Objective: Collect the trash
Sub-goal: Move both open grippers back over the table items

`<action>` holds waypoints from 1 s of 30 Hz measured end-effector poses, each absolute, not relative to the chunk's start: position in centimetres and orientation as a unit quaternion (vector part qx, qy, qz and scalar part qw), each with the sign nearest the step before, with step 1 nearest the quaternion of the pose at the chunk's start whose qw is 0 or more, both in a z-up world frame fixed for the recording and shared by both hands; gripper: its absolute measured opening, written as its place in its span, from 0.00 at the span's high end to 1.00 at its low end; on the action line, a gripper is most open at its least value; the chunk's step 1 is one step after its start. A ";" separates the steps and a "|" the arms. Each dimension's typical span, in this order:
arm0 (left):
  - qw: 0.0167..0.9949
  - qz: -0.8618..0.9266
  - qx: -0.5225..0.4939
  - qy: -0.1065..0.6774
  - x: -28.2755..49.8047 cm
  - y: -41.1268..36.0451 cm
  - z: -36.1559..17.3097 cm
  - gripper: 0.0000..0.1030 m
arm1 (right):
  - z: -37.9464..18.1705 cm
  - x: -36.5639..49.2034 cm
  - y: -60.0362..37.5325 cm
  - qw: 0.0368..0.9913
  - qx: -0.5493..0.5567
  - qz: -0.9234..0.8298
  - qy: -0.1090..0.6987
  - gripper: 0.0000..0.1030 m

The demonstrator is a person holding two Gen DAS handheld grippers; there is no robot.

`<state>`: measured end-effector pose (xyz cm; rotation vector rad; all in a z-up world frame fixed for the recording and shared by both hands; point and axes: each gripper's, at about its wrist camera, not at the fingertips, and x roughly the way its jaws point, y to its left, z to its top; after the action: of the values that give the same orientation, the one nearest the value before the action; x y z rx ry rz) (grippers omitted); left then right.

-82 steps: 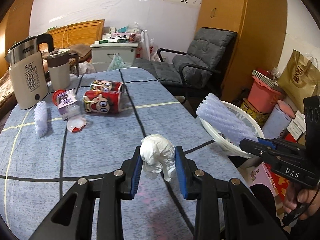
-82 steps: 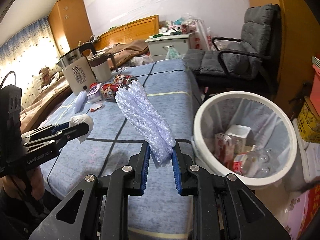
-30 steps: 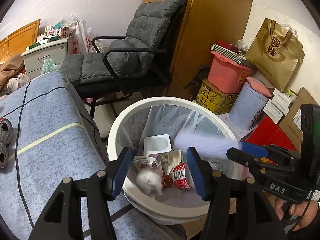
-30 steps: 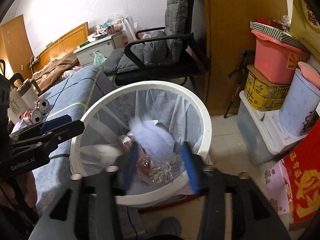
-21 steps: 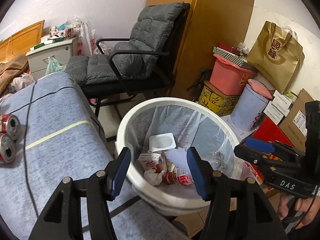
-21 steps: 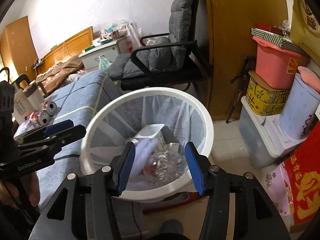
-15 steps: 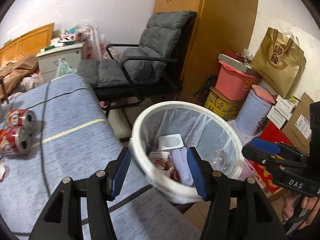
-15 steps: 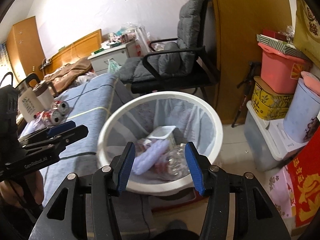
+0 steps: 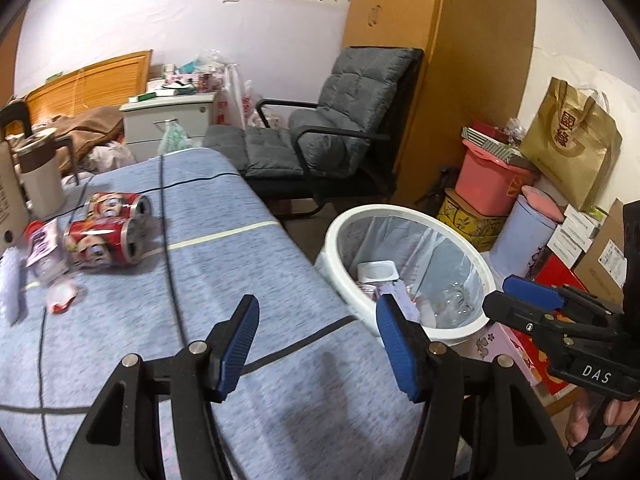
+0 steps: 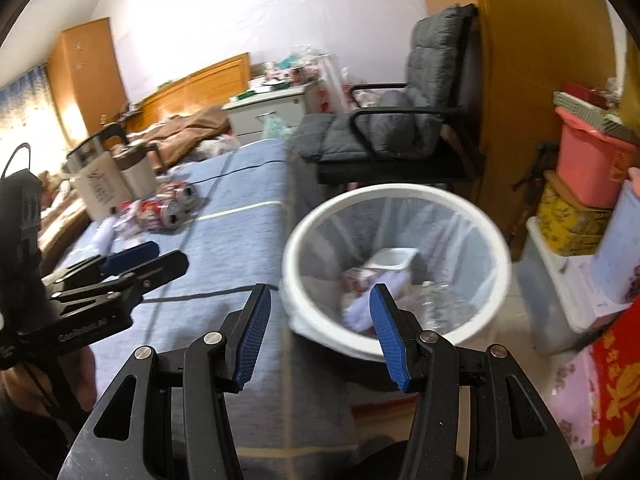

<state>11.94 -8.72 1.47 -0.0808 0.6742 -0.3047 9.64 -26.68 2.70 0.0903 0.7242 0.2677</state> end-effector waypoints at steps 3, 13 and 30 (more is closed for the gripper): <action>0.933 -0.139 -0.045 0.329 11.2 -7.6 1.5 0.37 | 2.7 9.3 -25.6 0.926 0.029 0.140 0.351 0.49; 0.937 -0.107 -0.056 0.328 8.9 -4.4 1.2 0.36 | 2.8 8.4 -22.6 0.921 0.013 0.176 0.346 0.49; 0.944 -0.065 -0.061 0.319 6.9 -0.6 1.3 0.33 | 2.3 8.5 -19.4 0.909 -0.007 0.211 0.358 0.49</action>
<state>6.89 -0.60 1.29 -0.1237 0.6498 -0.1317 8.52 -19.43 2.29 -0.0144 0.7390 0.4357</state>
